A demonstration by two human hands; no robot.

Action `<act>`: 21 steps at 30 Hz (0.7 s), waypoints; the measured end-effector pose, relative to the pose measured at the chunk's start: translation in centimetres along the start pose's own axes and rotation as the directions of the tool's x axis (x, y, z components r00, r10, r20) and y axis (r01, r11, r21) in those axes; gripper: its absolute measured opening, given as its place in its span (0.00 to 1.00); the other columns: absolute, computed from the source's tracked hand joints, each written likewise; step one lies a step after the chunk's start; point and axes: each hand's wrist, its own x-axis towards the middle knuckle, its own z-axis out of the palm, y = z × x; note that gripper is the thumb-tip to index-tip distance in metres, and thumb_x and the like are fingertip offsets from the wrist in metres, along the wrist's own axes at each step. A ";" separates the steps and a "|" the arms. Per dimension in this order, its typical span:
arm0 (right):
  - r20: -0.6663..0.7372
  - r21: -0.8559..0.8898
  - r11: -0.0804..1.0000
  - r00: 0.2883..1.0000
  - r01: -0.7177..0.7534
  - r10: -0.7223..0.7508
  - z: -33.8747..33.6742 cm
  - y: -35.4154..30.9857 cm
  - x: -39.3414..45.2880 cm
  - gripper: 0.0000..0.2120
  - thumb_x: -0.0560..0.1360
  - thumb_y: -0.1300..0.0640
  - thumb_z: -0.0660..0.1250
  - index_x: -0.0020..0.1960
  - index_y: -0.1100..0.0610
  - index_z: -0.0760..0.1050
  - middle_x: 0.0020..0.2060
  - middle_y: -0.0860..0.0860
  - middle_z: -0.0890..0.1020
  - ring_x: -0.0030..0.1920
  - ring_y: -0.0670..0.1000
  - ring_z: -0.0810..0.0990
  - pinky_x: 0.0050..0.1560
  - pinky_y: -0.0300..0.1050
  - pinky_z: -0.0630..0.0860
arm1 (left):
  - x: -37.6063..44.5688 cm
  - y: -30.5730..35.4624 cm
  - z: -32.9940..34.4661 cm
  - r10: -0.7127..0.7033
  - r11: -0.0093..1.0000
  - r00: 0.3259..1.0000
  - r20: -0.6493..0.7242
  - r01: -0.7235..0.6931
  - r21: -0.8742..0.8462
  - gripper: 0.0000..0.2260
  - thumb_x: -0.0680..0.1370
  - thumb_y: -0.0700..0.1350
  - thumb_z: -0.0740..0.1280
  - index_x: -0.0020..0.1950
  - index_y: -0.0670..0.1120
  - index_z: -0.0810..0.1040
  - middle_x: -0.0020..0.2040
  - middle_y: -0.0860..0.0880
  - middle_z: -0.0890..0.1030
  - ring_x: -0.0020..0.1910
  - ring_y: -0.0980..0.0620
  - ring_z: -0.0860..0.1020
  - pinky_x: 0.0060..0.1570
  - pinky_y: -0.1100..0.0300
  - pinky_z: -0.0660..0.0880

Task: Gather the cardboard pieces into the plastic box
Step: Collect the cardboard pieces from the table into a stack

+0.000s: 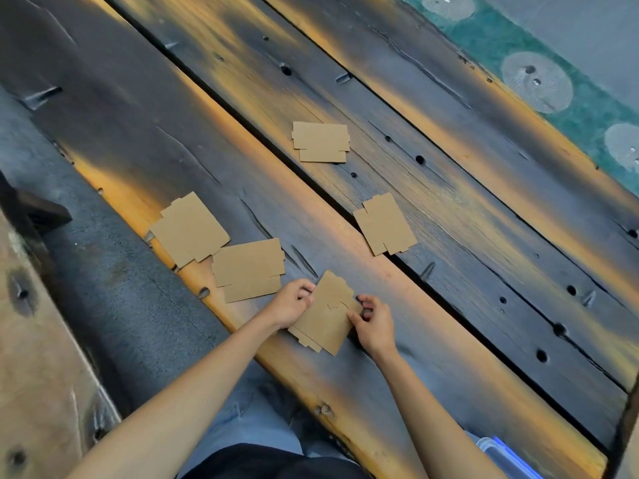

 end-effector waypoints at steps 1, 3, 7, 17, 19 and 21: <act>0.007 0.010 1.000 1.000 0.012 -0.012 0.3 -0.4 0.0 0.19 0.77 0.59 0.74 0.66 0.55 0.76 0.59 0.53 0.77 0.54 0.50 0.78 0.56 0.45 0.76 | -0.3 -0.2 -0.4 -0.004 0.999 1.000 -0.008 0.004 -0.037 0.06 0.82 0.37 0.62 0.59 0.41 0.75 0.50 0.40 0.83 0.48 0.45 0.80 0.56 0.48 0.78; 0.022 0.051 0.998 0.999 0.029 -0.030 0.9 -1.9 0.2 0.19 0.77 0.58 0.73 0.66 0.55 0.75 0.59 0.53 0.78 0.55 0.51 0.79 0.57 0.47 0.78 | -0.9 -0.6 -1.8 -0.003 0.993 0.998 -0.055 -0.004 -0.121 0.06 0.82 0.35 0.62 0.58 0.41 0.74 0.48 0.40 0.83 0.48 0.45 0.78 0.53 0.51 0.76; 0.035 0.124 0.989 0.996 0.079 -0.084 2.5 -5.5 1.1 0.16 0.77 0.56 0.72 0.63 0.53 0.74 0.51 0.49 0.79 0.50 0.48 0.79 0.51 0.39 0.77 | -2.0 -0.9 -6.2 -0.062 0.957 0.981 -0.184 0.006 -0.290 0.08 0.82 0.36 0.62 0.61 0.44 0.74 0.51 0.42 0.84 0.48 0.47 0.81 0.48 0.56 0.77; 0.351 -0.328 0.836 0.879 0.439 -0.323 7.9 -14.9 3.9 0.26 0.75 0.52 0.72 0.71 0.57 0.72 0.65 0.55 0.77 0.65 0.57 0.74 0.64 0.48 0.70 | -3.7 -3.4 -18.1 -0.193 0.885 0.869 -0.456 -0.047 -0.464 0.09 0.83 0.39 0.61 0.62 0.49 0.72 0.54 0.46 0.83 0.49 0.50 0.82 0.50 0.48 0.80; 0.414 -0.390 0.762 0.838 0.517 -0.357 8.9 -16.3 4.4 0.32 0.74 0.50 0.74 0.74 0.54 0.68 0.68 0.52 0.74 0.66 0.57 0.70 0.65 0.48 0.69 | -4.1 -4.2 -19.7 -0.230 0.858 0.840 -0.491 -0.063 -0.509 0.10 0.84 0.38 0.61 0.64 0.47 0.71 0.54 0.46 0.83 0.47 0.53 0.82 0.43 0.53 0.79; 0.478 -0.428 0.699 0.800 0.573 -0.363 9.4 -17.1 4.7 0.40 0.71 0.47 0.76 0.78 0.50 0.62 0.74 0.49 0.69 0.69 0.56 0.66 0.67 0.49 0.69 | -4.4 -4.8 -20.6 -0.263 0.835 0.825 -0.500 -0.066 -0.547 0.12 0.84 0.37 0.60 0.67 0.45 0.70 0.55 0.45 0.83 0.48 0.51 0.82 0.46 0.49 0.80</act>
